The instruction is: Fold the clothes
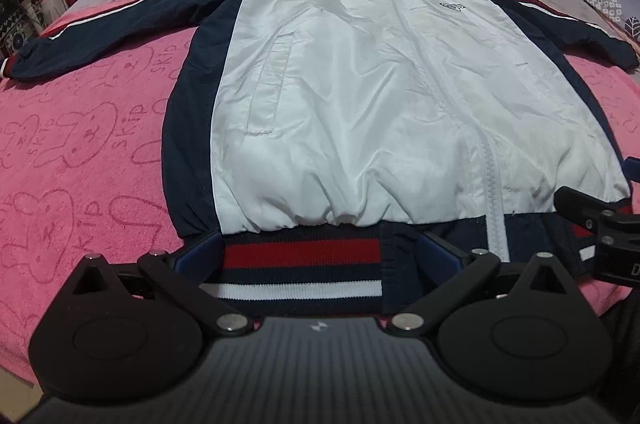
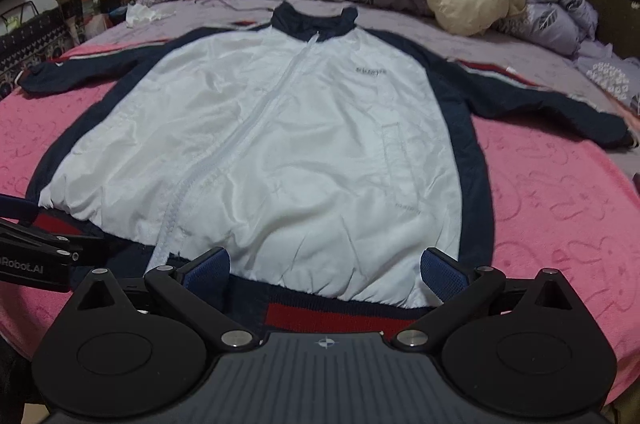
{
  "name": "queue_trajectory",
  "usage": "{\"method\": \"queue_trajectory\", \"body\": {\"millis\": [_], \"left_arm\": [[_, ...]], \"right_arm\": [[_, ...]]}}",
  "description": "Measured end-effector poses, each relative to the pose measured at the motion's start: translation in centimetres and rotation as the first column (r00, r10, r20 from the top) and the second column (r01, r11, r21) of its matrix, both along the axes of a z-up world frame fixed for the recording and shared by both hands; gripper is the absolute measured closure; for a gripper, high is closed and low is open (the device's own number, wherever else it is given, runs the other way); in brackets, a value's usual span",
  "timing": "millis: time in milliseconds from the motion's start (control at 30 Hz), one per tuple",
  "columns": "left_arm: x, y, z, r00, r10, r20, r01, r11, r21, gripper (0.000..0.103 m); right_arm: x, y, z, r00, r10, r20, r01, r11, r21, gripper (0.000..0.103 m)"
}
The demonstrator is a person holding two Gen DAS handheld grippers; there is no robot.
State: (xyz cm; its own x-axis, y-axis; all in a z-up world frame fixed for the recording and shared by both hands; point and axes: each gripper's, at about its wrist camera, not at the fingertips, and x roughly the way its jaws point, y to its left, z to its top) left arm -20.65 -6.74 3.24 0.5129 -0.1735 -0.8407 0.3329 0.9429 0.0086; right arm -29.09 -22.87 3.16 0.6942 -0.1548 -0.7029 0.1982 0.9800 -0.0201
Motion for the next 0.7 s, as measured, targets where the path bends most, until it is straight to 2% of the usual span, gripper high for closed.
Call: {"method": "queue_trajectory", "body": {"millis": [167, 333, 433, 567, 700], "left_arm": [[-0.9, 0.5, 3.6, 0.999, 0.033, 0.02, -0.032, 0.999, -0.035, 0.0], [-1.7, 0.1, 6.6, 0.999, 0.038, 0.003, -0.038, 0.998, -0.041, 0.0], [-1.7, -0.1, 7.2, 0.997, 0.052, -0.053, -0.053, 0.998, -0.022, 0.0], [-1.8, 0.0, 7.5, 0.997, 0.057, -0.052, -0.056, 0.998, 0.01, 0.0], [-1.8, 0.2, 7.8, 0.996, 0.065, -0.053, -0.064, 0.998, 0.008, 0.0]], "right_arm": [[-1.4, -0.5, 2.9, 0.999, -0.037, 0.028, 0.037, 0.999, 0.003, 0.0], [-2.5, -1.4, 5.4, 0.994, -0.102, -0.042, 0.104, 0.994, 0.039, 0.0], [-2.9, -1.3, 6.4, 0.99, -0.122, -0.065, 0.124, 0.992, 0.027, 0.0], [-3.1, -0.8, 7.5, 0.993, -0.105, -0.056, 0.106, 0.994, 0.0, 0.0], [-3.1, -0.7, 7.9, 0.996, -0.073, -0.057, 0.075, 0.997, 0.023, 0.0]]}}
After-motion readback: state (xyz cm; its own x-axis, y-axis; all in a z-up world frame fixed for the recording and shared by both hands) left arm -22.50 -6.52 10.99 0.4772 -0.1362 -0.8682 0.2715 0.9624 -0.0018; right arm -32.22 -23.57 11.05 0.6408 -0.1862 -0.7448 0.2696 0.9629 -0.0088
